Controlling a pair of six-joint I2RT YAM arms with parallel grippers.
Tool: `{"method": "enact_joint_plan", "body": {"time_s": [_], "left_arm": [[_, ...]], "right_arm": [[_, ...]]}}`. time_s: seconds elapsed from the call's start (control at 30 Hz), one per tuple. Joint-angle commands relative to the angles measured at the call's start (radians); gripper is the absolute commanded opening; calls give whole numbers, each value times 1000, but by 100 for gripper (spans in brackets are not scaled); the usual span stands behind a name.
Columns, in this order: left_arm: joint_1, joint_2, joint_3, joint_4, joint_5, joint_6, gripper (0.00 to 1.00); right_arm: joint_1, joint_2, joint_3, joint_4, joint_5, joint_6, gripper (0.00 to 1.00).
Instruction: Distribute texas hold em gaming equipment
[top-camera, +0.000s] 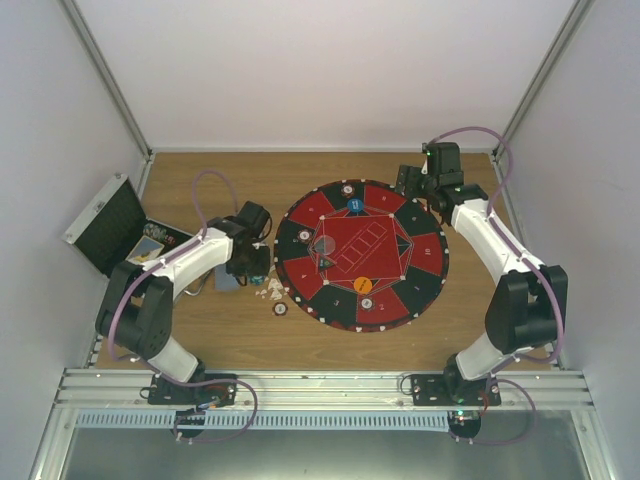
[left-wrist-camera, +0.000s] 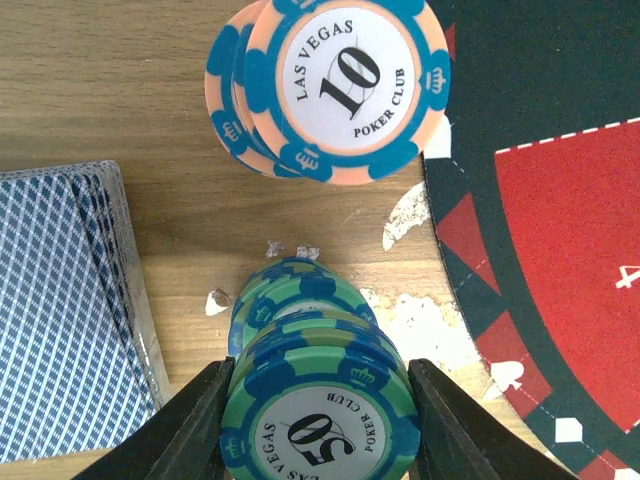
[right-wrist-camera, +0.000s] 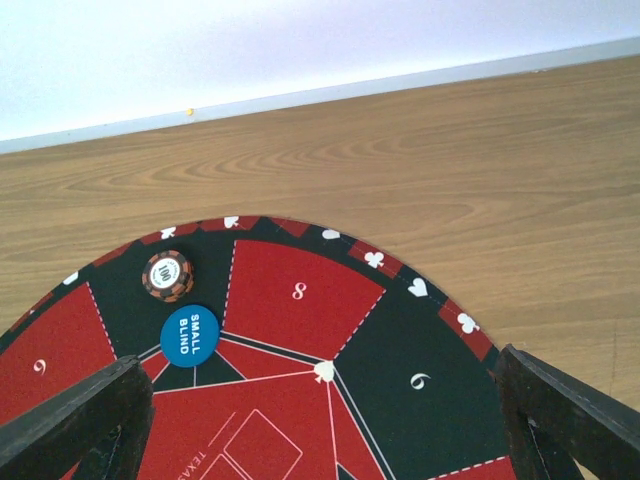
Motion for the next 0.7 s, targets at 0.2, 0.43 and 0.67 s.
{"method": "enact_joint_plan", "body": {"time_s": [0.2, 0.43, 0.67], "left_arm": [[-71, -25, 148, -34, 19, -8, 31], [-188, 130, 306, -6, 52, 12, 31], [-204, 279, 388, 41, 30, 72, 31]], "right_arm": [[-9, 19, 28, 16, 5, 11, 94], [-8, 4, 21, 13, 17, 8, 94], [-9, 0, 22, 10, 19, 8, 93]]}}
